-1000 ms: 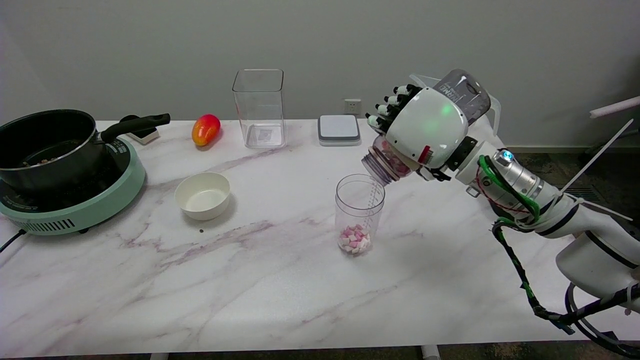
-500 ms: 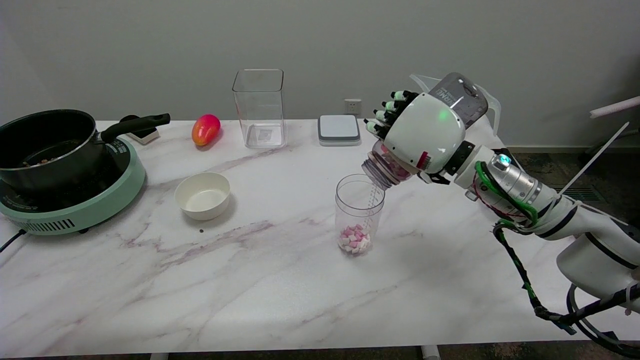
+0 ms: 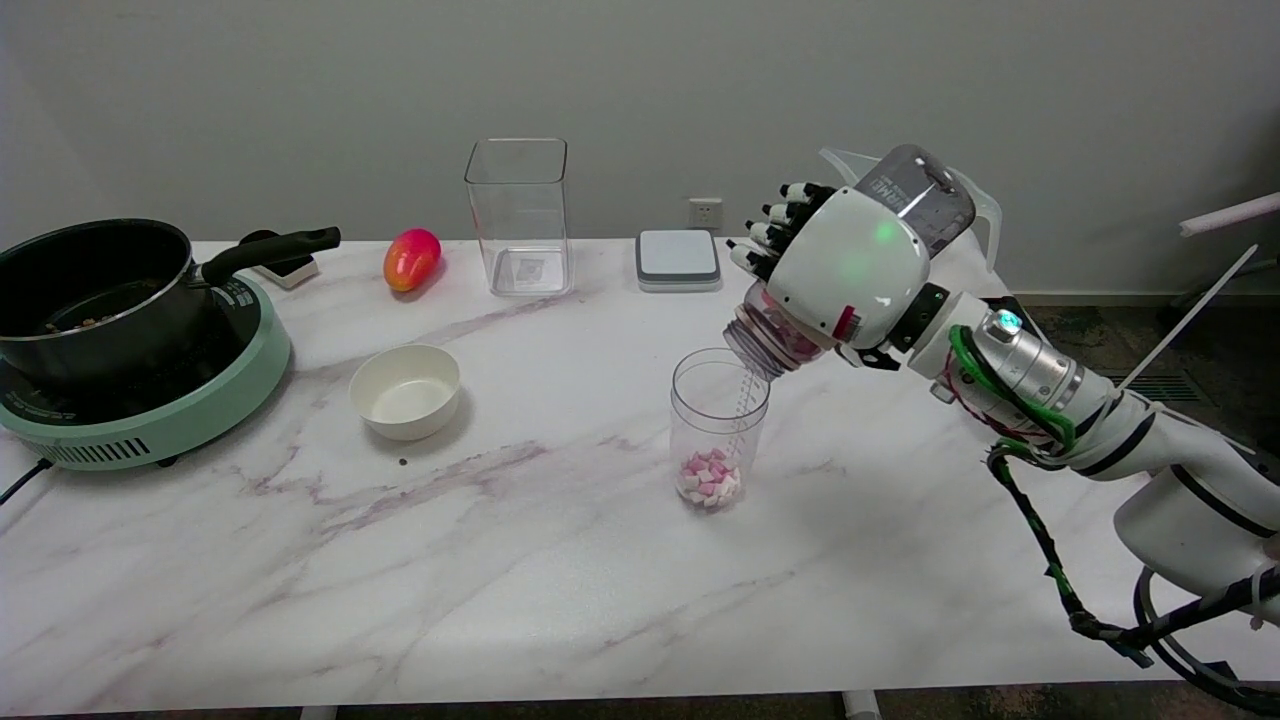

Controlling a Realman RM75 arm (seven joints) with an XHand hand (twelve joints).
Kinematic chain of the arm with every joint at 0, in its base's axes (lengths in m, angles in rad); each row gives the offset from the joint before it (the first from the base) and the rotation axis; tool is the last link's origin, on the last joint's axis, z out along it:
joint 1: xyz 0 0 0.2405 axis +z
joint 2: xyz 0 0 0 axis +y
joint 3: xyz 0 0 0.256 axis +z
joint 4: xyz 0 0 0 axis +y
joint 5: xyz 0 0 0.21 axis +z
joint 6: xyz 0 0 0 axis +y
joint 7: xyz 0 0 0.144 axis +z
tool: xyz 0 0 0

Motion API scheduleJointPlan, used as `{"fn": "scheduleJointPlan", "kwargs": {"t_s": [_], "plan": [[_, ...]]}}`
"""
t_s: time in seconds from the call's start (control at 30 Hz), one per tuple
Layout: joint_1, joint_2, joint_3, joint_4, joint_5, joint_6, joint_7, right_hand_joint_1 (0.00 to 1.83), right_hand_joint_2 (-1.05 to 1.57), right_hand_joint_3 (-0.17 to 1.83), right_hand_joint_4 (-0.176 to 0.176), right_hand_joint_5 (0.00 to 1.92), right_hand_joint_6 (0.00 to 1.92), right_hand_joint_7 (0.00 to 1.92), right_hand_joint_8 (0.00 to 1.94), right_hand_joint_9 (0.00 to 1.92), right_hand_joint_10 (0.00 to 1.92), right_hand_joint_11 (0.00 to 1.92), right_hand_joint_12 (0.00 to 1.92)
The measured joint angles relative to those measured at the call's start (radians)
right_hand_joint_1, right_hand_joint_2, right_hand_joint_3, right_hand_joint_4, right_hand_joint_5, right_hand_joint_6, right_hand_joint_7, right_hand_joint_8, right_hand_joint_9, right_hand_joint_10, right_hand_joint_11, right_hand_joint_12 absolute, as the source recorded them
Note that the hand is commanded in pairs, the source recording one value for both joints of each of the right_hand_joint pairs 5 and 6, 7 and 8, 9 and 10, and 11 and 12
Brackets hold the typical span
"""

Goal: Pour the candy into the transparent cup.

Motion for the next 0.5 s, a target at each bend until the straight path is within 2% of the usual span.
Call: {"fn": "scheduleJointPlan", "kwargs": {"t_s": [0.5], "plan": [[0.001, -0.015, 0.008, -0.001, -0.009, 0.006, 0.007, 1.54, 0.79, 0.51, 0.0, 1.49, 1.49, 1.54, 1.54, 1.47, 1.47, 1.25, 1.25]]}}
